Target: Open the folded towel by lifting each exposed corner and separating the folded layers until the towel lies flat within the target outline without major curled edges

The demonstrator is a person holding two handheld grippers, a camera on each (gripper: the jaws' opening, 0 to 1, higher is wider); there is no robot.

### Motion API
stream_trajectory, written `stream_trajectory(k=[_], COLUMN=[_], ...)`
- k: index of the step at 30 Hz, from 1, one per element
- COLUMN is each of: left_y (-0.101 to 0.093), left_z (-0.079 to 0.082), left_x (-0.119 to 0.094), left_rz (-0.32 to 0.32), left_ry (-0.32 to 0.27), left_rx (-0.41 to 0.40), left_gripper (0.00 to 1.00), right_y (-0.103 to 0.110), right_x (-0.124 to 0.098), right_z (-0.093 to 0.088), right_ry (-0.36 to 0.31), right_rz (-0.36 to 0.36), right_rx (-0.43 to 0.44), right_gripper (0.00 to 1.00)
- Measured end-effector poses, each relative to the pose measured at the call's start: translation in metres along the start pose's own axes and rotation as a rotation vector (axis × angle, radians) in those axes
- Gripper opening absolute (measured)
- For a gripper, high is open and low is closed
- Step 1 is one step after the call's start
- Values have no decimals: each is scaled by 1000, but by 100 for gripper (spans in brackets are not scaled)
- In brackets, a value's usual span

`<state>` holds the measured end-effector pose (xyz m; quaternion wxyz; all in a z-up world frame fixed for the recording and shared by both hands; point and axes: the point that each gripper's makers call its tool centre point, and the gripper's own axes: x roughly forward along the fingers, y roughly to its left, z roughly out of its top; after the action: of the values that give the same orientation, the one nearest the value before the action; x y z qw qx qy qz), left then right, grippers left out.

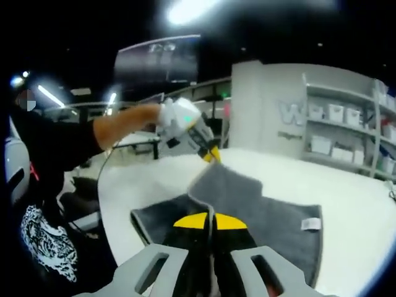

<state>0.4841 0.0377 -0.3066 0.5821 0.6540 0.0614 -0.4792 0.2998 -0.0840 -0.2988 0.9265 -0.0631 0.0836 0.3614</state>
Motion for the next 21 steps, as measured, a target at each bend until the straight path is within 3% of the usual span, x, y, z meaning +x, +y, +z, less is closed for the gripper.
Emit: stream_trajectory(k=[9,21], left_y=[21,26], left_z=[-13,-43], left_x=[-16,-26], left_rz=[64,58], left_ry=[-8,78], left_rx=[22,64], left_gripper=[1,1], right_y=[36,88], right_x=[23,60], right_z=[19,30], right_ry=[-36,-46], right_rz=[94,214], right_rx=[-3,-48], right_gripper=[0,0])
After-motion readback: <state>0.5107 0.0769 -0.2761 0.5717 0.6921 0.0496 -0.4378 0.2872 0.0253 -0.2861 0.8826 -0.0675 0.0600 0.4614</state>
